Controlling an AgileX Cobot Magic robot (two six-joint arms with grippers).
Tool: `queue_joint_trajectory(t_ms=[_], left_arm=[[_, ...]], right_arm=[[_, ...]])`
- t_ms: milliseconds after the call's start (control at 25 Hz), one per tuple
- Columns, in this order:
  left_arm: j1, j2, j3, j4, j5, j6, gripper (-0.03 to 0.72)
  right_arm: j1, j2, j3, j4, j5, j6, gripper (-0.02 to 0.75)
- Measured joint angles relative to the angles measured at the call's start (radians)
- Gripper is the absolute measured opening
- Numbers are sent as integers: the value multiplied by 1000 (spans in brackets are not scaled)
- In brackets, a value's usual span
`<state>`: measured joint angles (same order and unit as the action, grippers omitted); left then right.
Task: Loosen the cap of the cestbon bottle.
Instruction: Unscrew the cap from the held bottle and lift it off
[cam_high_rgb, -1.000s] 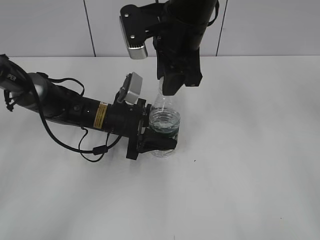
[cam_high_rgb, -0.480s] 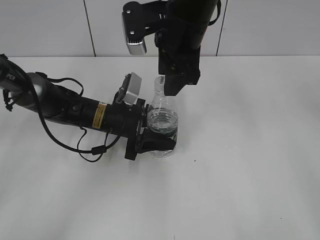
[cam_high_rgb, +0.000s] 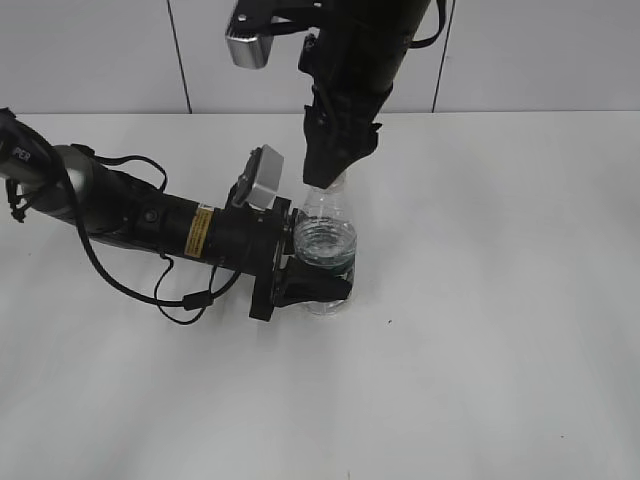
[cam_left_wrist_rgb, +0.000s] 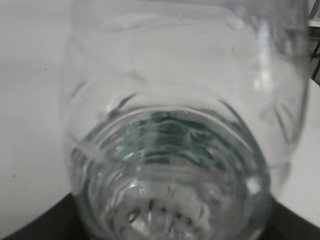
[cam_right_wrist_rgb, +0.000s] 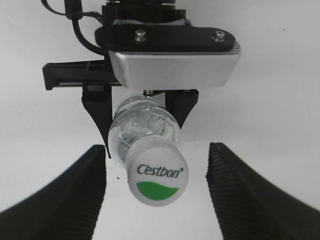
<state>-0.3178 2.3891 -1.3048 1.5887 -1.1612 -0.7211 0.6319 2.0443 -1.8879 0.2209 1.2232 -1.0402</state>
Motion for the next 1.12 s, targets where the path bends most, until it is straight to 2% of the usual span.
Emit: queue_joint_trajectory(t_ms=[240,520,840,1120], left_arm=[[0,0,0,-1,0,0,407],[0,0,0,-5,0,0,407],[0,0,0,-8,0,-18,407],[0,0,0,-12,1,-29,407]], right_arm=[[0,-8,0,44,0,158,486],[0,-50,0,11,0,488,486],[0,-89,0,7,0,1127,486],[0,-93,0,-62,0,1357,486]])
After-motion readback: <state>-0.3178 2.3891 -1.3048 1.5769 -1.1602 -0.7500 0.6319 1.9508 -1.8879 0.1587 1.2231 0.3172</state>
